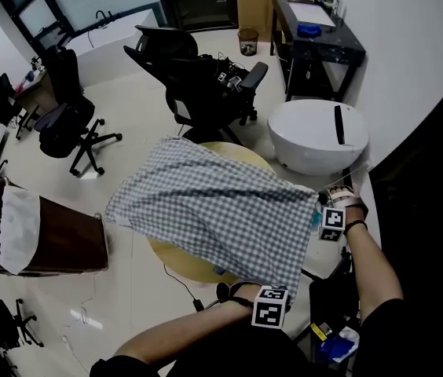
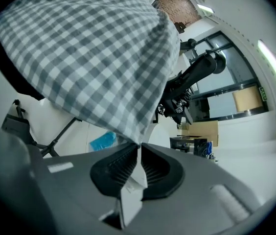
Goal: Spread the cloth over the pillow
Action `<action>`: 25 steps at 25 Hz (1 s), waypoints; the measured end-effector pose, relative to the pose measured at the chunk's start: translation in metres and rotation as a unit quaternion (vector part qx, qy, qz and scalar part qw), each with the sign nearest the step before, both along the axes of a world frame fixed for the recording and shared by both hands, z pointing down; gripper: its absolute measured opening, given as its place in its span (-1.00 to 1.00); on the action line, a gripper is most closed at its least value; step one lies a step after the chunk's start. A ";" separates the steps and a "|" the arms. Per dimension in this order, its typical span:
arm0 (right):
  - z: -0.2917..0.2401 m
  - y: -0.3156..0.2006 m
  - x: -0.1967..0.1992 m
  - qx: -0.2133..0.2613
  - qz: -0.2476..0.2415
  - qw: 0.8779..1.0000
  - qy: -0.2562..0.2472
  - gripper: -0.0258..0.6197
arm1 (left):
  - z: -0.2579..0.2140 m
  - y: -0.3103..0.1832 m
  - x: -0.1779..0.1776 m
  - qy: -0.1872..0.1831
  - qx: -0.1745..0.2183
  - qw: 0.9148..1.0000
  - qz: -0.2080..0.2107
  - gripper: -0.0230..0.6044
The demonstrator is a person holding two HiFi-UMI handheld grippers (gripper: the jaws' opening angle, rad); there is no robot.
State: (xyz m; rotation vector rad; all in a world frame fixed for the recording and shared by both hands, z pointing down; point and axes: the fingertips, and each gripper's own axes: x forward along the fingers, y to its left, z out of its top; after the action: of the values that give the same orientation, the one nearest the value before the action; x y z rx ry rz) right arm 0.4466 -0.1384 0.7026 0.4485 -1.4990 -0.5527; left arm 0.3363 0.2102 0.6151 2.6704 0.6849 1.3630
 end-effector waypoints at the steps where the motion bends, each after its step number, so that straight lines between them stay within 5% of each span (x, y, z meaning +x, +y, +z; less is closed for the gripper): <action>1: 0.003 0.000 0.000 0.000 0.003 1.000 -0.001 -0.90 | 0.007 -0.001 0.001 -0.003 0.002 1.000 -0.004 -0.93; 9: 0.030 0.003 -0.004 -0.032 0.015 0.999 0.006 -0.92 | 0.054 -0.013 -0.002 -0.037 -0.003 0.999 -0.035 -0.93; 11: 0.037 0.005 -0.003 -0.049 0.026 0.998 0.002 -0.68 | 0.060 -0.014 -0.005 -0.042 -0.007 0.998 -0.041 -0.90; 17: 0.032 0.002 0.000 -0.066 0.090 0.992 -0.065 -0.51 | 0.052 -0.023 -0.015 -0.027 -0.014 0.998 -0.059 -0.49; 20: 0.015 -0.002 0.003 -0.088 0.152 0.973 -0.147 -0.50 | 0.037 -0.025 -0.022 -0.012 -0.019 0.997 -0.070 -0.48; 25: -0.033 -0.020 0.010 -0.120 0.242 0.918 -0.290 -0.50 | 0.031 -0.034 -0.041 -0.019 -0.008 0.993 -0.114 -0.48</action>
State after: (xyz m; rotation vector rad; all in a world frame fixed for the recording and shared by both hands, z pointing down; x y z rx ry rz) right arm 0.4564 -0.1587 0.6696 0.8060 -1.9001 0.1831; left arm 0.2956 0.1764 0.6456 2.6056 0.3712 1.3362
